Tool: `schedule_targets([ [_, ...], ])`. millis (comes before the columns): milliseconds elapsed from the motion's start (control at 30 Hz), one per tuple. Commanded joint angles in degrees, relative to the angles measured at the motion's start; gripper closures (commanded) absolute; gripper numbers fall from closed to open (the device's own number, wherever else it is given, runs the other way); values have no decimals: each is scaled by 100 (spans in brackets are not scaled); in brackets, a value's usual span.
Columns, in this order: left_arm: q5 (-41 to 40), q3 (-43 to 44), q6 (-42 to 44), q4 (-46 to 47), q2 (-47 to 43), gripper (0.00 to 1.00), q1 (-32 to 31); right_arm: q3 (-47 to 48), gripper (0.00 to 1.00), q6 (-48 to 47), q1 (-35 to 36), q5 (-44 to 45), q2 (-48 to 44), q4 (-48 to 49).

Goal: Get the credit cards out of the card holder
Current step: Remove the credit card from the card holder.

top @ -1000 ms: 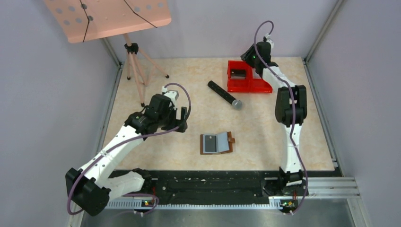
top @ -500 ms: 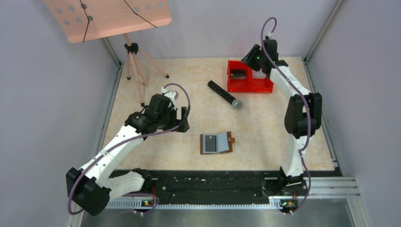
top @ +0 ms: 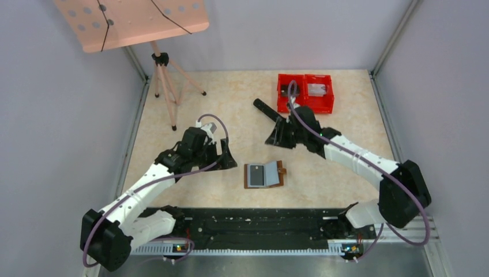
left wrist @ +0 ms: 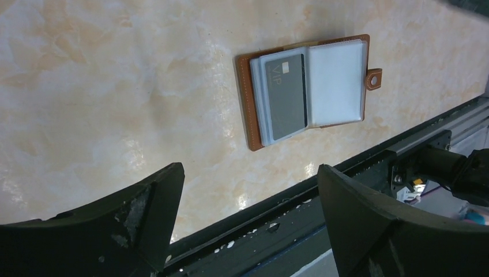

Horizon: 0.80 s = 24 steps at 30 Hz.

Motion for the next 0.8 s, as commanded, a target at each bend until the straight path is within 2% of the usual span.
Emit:
schedule_targets([
  [0,398,-358,-503,912,-110,11,36,-945,63,513,235,-345,-733,343],
  [100,748,-581,-667,1289,15,17,37,-1576,65,449,245,-872,-1102,818],
  [233,1285,-837,-1021,1978,374,29,30,-2033,69,399,274,-1201,-1374,1199],
  [300,1494,-980,-1206,2387,603,41,30,-2212,70,524,322,-1320,-1403,1503],
  [400,1650,-1156,-1435,2945,862,67,8,-2376,70,661,429,-1318,-1303,1804],
  [533,1685,-1270,-1554,3582,1165,85,-51,-2643,70,876,543,-1335,-1059,2364],
  [633,1761,-1309,-1574,3953,1502,92,-98,-2776,70,932,620,-1267,-734,2651],
  [767,1840,-1416,-1652,4532,1993,95,-219,-2921,70,993,631,-1252,-338,2900],
])
